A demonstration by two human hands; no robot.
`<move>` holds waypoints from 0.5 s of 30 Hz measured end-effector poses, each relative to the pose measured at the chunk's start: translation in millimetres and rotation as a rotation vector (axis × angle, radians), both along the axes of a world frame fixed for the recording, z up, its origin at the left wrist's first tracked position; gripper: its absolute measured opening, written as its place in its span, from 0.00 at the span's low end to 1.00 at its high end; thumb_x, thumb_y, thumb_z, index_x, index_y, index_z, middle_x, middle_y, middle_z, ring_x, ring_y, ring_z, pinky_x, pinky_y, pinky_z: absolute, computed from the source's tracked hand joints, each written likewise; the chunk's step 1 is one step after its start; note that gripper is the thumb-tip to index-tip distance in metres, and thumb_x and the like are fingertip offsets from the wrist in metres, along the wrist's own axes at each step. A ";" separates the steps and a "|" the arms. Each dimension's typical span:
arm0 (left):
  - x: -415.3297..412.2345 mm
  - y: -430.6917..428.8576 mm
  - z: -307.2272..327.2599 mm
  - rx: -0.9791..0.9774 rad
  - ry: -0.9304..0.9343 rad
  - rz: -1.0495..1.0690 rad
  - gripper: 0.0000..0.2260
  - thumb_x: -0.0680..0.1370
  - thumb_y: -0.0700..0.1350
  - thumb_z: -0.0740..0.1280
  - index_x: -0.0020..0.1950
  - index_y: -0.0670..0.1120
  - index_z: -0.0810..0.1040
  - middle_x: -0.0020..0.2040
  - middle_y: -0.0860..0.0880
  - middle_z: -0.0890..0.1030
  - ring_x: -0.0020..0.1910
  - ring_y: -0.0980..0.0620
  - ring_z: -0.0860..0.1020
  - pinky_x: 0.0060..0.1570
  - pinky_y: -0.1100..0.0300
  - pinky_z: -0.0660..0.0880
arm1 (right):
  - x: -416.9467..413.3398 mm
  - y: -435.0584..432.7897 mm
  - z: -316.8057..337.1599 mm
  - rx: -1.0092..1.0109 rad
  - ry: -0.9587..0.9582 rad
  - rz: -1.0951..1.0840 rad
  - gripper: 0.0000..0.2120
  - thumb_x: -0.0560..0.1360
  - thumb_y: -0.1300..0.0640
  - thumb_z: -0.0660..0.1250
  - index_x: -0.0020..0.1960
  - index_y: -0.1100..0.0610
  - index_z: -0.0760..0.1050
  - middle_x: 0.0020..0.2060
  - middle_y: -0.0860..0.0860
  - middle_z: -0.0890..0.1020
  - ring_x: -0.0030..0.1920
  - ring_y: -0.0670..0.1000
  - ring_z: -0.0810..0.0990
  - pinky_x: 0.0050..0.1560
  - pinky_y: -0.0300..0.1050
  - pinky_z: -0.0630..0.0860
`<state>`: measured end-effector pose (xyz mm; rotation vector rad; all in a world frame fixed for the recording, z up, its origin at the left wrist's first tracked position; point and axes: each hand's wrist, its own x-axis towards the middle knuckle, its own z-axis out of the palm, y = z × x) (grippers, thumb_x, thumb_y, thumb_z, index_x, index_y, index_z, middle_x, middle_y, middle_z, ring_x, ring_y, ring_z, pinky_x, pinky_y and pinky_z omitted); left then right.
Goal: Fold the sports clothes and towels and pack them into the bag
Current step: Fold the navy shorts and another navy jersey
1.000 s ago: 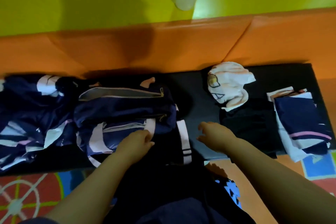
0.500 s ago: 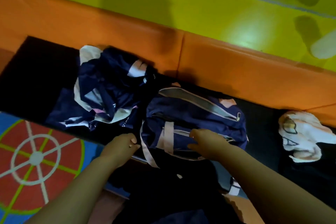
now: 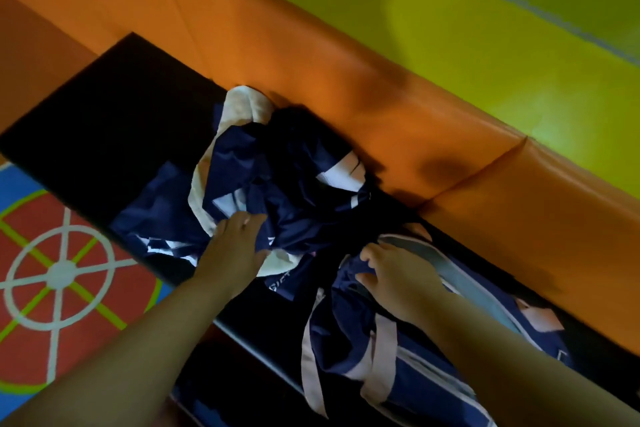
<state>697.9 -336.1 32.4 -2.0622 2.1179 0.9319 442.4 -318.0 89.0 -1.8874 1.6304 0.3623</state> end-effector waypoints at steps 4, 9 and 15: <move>-13.3 -43.9 -23.0 -0.055 -0.118 0.040 0.37 0.77 0.54 0.65 0.77 0.47 0.47 0.76 0.41 0.47 0.73 0.39 0.51 0.70 0.46 0.59 | 2.6 -17.6 -19.9 -0.026 0.006 0.002 0.16 0.79 0.47 0.59 0.64 0.50 0.67 0.60 0.49 0.75 0.58 0.52 0.76 0.52 0.48 0.75; -18.4 -78.8 -37.0 -0.001 -0.001 0.228 0.27 0.76 0.51 0.68 0.66 0.36 0.64 0.67 0.37 0.67 0.64 0.36 0.67 0.60 0.46 0.68 | 0.3 -23.6 -33.9 -0.044 -0.033 -0.045 0.15 0.78 0.47 0.61 0.63 0.50 0.69 0.58 0.48 0.76 0.55 0.50 0.77 0.48 0.44 0.74; -26.9 -63.8 -15.3 -0.142 0.236 0.071 0.19 0.77 0.46 0.68 0.33 0.47 0.60 0.33 0.49 0.67 0.35 0.44 0.70 0.36 0.55 0.62 | 5.8 -27.2 -29.5 -0.049 -0.153 -0.167 0.15 0.78 0.47 0.63 0.63 0.50 0.70 0.57 0.46 0.78 0.55 0.47 0.77 0.51 0.45 0.76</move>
